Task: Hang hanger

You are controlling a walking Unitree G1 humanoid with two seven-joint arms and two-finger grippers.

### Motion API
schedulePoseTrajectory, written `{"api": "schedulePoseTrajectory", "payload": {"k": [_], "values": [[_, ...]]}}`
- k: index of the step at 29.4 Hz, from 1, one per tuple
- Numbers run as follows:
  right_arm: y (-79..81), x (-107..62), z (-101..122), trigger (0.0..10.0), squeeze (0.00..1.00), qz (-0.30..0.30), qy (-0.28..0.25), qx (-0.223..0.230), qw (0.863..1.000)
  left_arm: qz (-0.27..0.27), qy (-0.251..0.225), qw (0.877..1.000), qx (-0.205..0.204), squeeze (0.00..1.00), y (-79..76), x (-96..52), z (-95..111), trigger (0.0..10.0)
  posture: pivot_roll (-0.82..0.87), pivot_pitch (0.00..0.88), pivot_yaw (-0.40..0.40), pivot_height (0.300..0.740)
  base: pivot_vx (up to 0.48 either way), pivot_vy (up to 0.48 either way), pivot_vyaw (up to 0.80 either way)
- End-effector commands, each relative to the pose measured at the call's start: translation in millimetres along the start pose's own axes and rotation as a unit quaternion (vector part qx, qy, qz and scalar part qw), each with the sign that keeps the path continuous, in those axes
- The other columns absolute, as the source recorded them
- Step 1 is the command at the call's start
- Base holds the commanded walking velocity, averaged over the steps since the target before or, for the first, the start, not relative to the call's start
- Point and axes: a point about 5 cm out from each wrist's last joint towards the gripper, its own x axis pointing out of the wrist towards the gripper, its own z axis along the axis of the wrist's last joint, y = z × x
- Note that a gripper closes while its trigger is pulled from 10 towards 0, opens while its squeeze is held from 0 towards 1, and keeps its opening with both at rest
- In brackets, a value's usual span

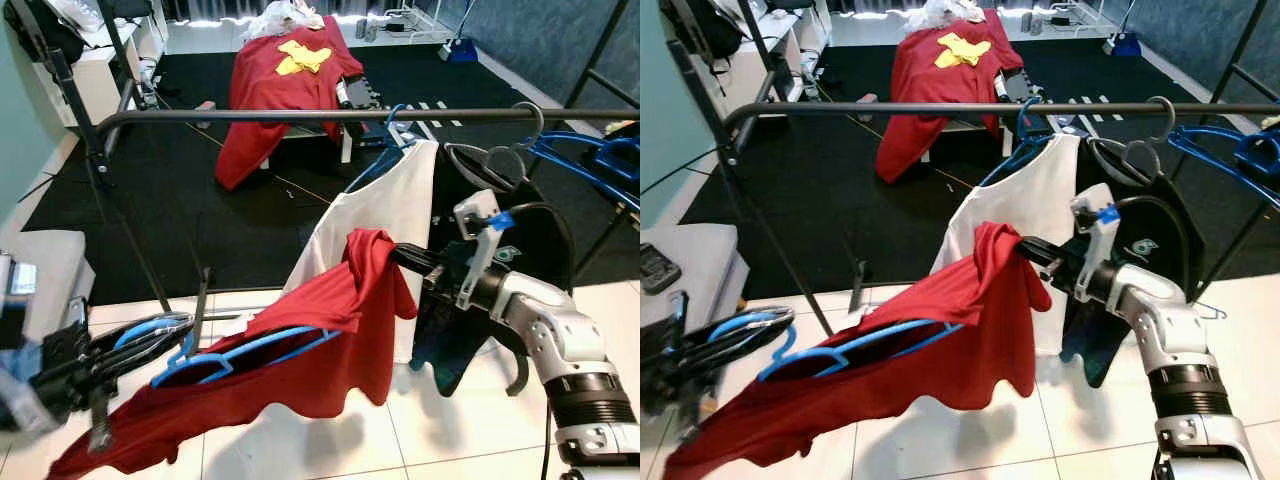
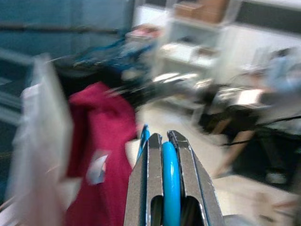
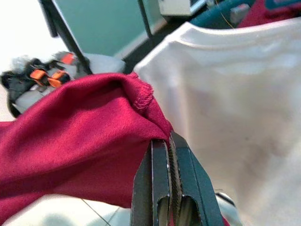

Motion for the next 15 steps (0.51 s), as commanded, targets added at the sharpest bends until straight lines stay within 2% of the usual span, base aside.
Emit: {"api": "schedulePoseTrajectory", "payload": {"k": [1,3,4,7,8,11,12,14,15], "values": [[-11.2,-3.5,6.2,0.0,0.0,-0.045,-0.012,-0.007,0.999,-0.052,0.014,0.998,-0.015,0.0,-10.7,2.0,3.7,4.0,-0.07,0.104,0.003,0.74,0.0,0.0,0.0],[-11.2,-3.5,6.2,0.0,0.0,-0.045,-0.012,-0.007,0.999,-0.052,0.014,0.998,-0.015,0.0,-10.7,2.0,3.7,4.0,-0.07,0.104,0.003,0.74,0.0,0.0,0.0],[-18.7,-5.1,13.4,0.0,0.0,-0.073,-0.035,0.0,0.997,-0.071,0.047,0.996,-0.037,0.0,-15.9,2.1,-5.0,4.1,-0.06,0.105,0.003,0.74,0.0,0.0,0.0],[-18.7,-5.1,13.4,0.0,0.0,-0.073,-0.035,0.0,0.997,-0.071,0.047,0.996,-0.037,0.0,-15.9,2.1,-5.0,4.1,-0.06,0.105,0.003,0.74,0.0,0.0,0.0],[-26.1,-7.3,21.8,0.0,0.0,-0.101,-0.061,0.012,0.993,-0.085,0.09,0.99,-0.059,0.0,-20.6,1.5,-17.1,4.2,-0.06,0.106,0.004,0.74,0.0,0.0,0.0],[-29.7,-7.7,23.0,0.0,0.0,-0.116,-0.066,0.016,0.991,-0.095,0.09,0.989,-0.07,0.0,-23.6,5.1,-22.2,4.4,-0.06,0.105,-0.001,0.74,0.0,0.0,0.0],[-27.0,-4.9,19.1,0.0,0.0,-0.11,-0.056,0.013,0.992,-0.086,0.061,0.993,-0.061,0.0,-20.9,11.3,-21.3,4.5,-0.06,0.105,-0.001,0.74,0.0,0.0,0.0],[-27.0,-4.9,19.1,0.0,0.0,-0.11,-0.056,0.013,0.992,-0.086,0.061,0.993,-0.061,0.0,-20.9,11.3,-21.3,4.5,-0.06,0.105,-0.001,0.74,0.0,0.0,0.0],[-17.4,1.0,10.3,0.0,0.0,-0.082,-0.03,0.001,0.996,-0.057,0.014,0.998,-0.035,0.0,-12.1,18.4,-16.1,7.0,-0.06,0.104,-0.001,0.74,0.0,0.0,0.0]]}}
